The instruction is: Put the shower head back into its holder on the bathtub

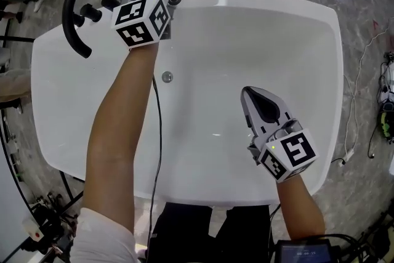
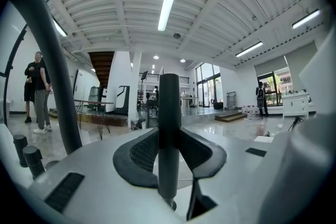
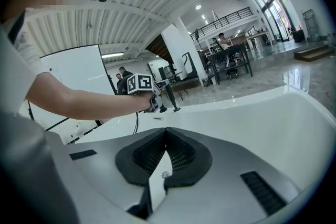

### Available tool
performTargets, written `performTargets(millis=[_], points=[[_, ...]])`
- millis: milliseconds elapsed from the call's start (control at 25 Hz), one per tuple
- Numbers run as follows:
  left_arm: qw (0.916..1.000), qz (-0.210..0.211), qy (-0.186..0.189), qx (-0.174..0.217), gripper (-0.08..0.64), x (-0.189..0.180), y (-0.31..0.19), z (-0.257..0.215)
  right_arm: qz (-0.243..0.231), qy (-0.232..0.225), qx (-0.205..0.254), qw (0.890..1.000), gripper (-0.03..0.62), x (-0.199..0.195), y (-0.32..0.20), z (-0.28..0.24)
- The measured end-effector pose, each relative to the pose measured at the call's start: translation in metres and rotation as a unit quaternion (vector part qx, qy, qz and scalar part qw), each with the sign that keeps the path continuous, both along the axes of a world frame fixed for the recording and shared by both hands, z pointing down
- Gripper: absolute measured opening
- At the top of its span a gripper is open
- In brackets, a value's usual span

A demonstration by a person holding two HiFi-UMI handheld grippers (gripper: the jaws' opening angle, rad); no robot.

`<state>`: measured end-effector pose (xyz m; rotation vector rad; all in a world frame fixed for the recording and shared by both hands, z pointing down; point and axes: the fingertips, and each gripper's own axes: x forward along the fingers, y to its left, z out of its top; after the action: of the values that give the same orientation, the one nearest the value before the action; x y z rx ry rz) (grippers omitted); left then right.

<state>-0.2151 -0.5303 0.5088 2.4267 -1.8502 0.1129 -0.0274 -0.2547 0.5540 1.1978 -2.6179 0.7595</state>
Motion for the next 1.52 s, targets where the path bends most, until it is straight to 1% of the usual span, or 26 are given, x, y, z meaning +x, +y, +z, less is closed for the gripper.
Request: performTargets(millis=[80, 200, 320, 520, 760, 960, 1120, 1200, 1360, 1520], points=[[0.9999, -0.003, 0.01, -0.008, 0.128, -0.003, -0.002, 0.008, 0.002, 0.0, -0.001, 1.0, 0.009, 0.002, 0.002, 0.003], [0.9998, -0.004, 0.006, -0.018, 0.127, -0.002, -0.006, 0.021, 0.006, -0.003, -0.008, 1.0, 0.009, 0.007, 0.006, 0.012], [0.9996, -0.008, 0.01, -0.024, 0.127, -0.001, -0.007, 0.032, 0.009, -0.002, -0.018, 1.0, 0.009, 0.011, 0.01, 0.023], [0.9996, -0.007, 0.006, -0.026, 0.128, 0.004, -0.012, 0.036, 0.005, -0.001, -0.027, 1.0, 0.009, 0.014, 0.014, 0.03], [0.9992, -0.014, 0.009, -0.035, 0.127, -0.004, -0.014, 0.043, 0.003, 0.002, -0.032, 0.999, 0.009, 0.012, 0.019, 0.035], [0.9989, -0.017, 0.002, -0.044, 0.128, 0.0, -0.009, 0.056, 0.004, 0.002, -0.036, 0.999, 0.009, 0.019, 0.023, 0.042], [0.9984, -0.012, -0.018, -0.053, 0.129, 0.004, -0.003, 0.065, 0.004, 0.004, -0.037, 0.999, 0.009, 0.02, 0.026, 0.044], [0.9981, -0.01, -0.018, -0.058, 0.129, 0.003, -0.001, 0.066, 0.003, 0.008, -0.037, 0.999, 0.009, 0.02, 0.027, 0.044], [0.9968, 0.006, -0.02, -0.077, 0.129, 0.003, 0.0, 0.067, 0.006, 0.01, -0.038, 0.999, 0.009, 0.017, 0.033, 0.041], [0.9976, -0.009, -0.019, -0.066, 0.136, 0.001, 0.01, 0.047, 0.01, 0.01, -0.04, 0.999, 0.009, 0.024, 0.046, 0.034]])
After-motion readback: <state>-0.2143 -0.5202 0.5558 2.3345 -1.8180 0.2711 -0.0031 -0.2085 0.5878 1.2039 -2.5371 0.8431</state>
